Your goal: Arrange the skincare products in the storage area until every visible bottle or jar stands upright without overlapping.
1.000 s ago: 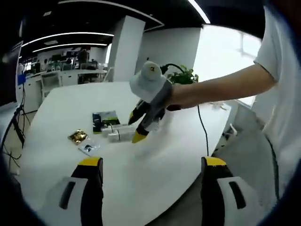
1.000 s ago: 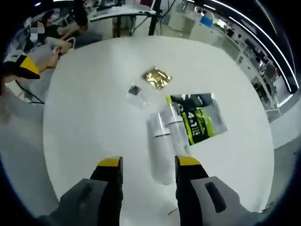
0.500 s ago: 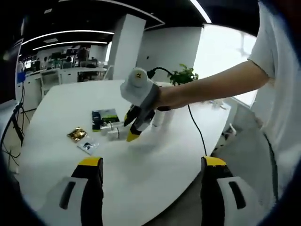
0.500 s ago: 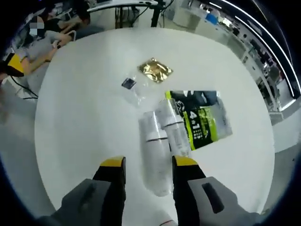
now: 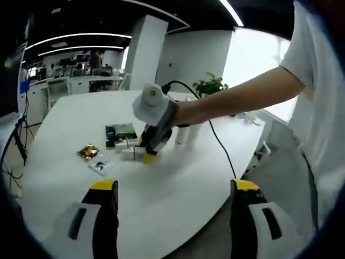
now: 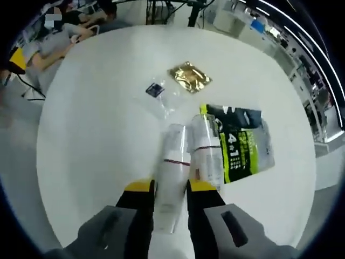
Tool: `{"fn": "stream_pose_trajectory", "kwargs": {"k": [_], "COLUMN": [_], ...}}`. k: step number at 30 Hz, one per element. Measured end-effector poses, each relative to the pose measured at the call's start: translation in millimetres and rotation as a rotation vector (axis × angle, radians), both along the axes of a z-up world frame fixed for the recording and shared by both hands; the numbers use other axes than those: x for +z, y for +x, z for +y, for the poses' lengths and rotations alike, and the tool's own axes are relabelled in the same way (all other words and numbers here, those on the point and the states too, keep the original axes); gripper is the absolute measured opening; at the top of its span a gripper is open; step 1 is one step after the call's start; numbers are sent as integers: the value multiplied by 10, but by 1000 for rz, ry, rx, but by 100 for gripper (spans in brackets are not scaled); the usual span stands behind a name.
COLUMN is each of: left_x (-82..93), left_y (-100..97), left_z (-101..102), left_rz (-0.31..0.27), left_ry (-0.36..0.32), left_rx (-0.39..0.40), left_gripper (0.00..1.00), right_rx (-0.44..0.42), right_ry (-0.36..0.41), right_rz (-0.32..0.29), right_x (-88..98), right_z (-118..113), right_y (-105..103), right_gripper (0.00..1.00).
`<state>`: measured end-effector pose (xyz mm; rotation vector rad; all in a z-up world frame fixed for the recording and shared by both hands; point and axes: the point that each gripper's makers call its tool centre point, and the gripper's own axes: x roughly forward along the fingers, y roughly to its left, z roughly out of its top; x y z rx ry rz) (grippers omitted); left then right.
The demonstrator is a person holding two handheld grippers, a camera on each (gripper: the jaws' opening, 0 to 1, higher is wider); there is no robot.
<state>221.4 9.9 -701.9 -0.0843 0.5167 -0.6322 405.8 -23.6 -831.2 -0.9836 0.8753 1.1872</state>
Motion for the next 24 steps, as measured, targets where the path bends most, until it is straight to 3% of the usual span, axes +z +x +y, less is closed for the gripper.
{"fn": "stream_pose_trajectory", "kwargs": {"k": [7, 10, 15, 21, 24], "left_x": [-17, -20, -16, 7, 60], "left_y": [3, 0, -2, 12, 37], "left_z": [5, 6, 3, 28, 70], "left_rz": [3, 6, 4, 0, -7], "left_ry": [2, 3, 4, -2, -49], "left_rx": [2, -1, -2, 14, 40], "left_gripper": [77, 77, 77, 76, 75], "right_rx": [8, -39, -66, -100, -94], "right_ry": [34, 47, 31, 52, 102], "right_rz": [43, 75, 69, 2, -41], "right_x": [-13, -27, -31, 10, 81], "right_z": [30, 20, 33, 38, 129], "right_y": [-34, -54, -114, -142, -115], "right_gripper": [21, 21, 20, 19, 19]}}
